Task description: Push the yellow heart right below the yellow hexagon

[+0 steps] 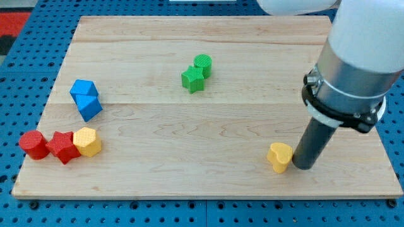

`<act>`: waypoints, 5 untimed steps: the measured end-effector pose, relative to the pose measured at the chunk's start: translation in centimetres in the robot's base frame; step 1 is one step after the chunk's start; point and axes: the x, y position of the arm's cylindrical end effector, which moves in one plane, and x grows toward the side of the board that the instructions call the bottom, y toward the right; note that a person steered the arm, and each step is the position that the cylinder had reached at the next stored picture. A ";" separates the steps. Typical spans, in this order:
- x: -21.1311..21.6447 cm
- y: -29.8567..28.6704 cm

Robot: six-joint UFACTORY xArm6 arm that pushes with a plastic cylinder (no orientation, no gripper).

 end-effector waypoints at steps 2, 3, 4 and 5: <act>-0.9 -9.1; 1.9 -12.0; 3.2 -10.7; 3.1 -17.9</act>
